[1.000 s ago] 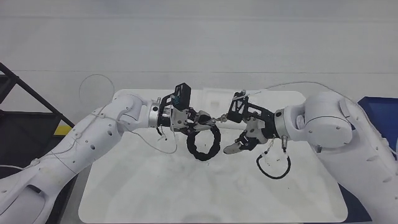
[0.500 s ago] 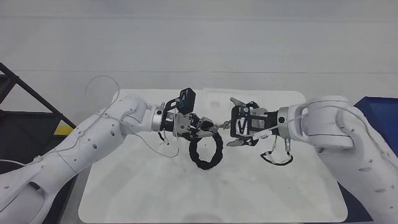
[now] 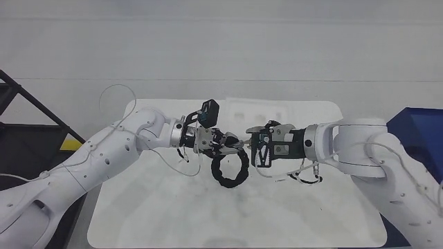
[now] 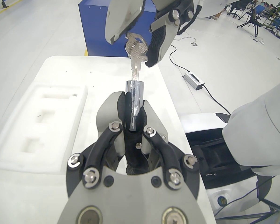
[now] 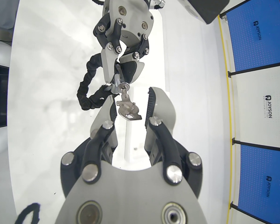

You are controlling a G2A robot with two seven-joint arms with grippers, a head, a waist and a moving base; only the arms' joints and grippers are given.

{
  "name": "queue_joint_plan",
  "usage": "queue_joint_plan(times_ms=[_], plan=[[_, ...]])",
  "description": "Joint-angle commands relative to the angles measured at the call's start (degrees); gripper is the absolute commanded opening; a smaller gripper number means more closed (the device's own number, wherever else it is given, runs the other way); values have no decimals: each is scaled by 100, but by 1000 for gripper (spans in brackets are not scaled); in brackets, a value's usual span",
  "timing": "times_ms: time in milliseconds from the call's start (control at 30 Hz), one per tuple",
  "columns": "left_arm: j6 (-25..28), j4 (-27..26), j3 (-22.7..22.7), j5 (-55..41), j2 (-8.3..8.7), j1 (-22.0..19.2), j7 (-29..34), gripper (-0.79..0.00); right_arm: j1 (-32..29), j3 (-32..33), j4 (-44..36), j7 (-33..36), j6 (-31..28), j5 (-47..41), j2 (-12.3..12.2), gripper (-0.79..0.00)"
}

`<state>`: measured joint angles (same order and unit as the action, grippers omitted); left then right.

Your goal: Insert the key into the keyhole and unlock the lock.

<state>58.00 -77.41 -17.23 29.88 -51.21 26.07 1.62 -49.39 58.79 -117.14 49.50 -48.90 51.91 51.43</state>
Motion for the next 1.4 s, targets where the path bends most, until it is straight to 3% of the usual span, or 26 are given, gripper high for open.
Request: queue_joint_plan(times_ms=[0,233,267,333,367,600,867,1167,1200,1233,1267,1367], plan=[[0,13,38,-3,3,-17,-24,-785,-14,-12,-25,-19,16,117,-4,-573],[0,34,132,-6,28,-75,-116,-785,-60,-11,-74,-20,-10,161,-30,-560],[0,34,144,-5,31,-83,-127,-785,-64,-6,-79,-21,-2,164,-34,-594],[0,31,164,8,36,-99,-154,-785,-79,-4,-81,-34,11,142,-39,-779],[0,25,176,8,39,-104,-174,-785,-89,-6,-74,-48,16,111,-42,-785],[0,39,237,64,50,-157,-283,-785,-115,-24,59,71,356,-517,-49,-785],[0,59,183,419,30,-190,-575,-785,-9,-57,225,841,1579,-1784,-38,-785],[0,93,108,881,-37,-155,-784,-785,37,-82,339,1162,2394,-2637,-11,-785],[0,98,104,909,-46,-148,-797,-785,41,-87,345,1198,2417,-2677,-11,-523],[0,104,99,938,-54,-142,-810,-785,51,-89,350,1225,2422,-2700,-11,-86],[0,114,93,979,-62,-143,-807,-785,58,-87,359,1236,2433,-2725,-10,0],[0,170,70,1132,-85,-147,-754,-785,70,-70,387,1257,2433,-2791,-12,0]])
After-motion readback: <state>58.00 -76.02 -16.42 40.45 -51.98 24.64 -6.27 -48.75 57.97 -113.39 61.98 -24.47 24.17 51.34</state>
